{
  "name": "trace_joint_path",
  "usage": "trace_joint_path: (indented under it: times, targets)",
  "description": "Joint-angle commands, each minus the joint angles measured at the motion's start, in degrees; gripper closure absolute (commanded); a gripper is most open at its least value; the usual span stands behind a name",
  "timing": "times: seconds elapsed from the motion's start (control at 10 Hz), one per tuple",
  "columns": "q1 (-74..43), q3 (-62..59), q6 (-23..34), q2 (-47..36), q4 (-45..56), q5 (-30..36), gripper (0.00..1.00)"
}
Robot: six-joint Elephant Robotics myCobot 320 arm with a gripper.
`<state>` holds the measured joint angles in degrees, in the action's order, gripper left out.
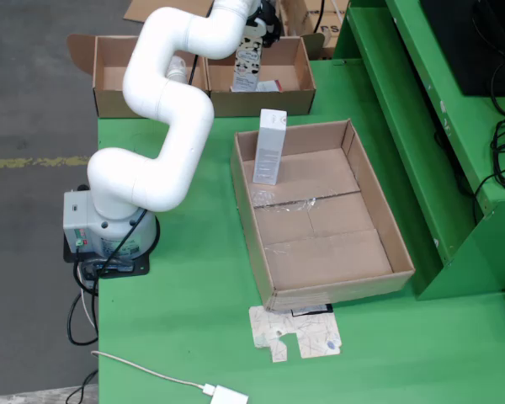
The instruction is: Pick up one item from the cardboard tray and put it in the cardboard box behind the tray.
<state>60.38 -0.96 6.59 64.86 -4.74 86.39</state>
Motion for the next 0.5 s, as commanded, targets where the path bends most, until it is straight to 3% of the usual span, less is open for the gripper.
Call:
trace_joint_path:
  times: [0.0,0.4]
  targets:
    - [-0.68,0.96,0.46,0.53,1.35,-0.38,1.00]
    - [-0.68,0.96,0.46,0.53,1.35,-0.38,0.60]
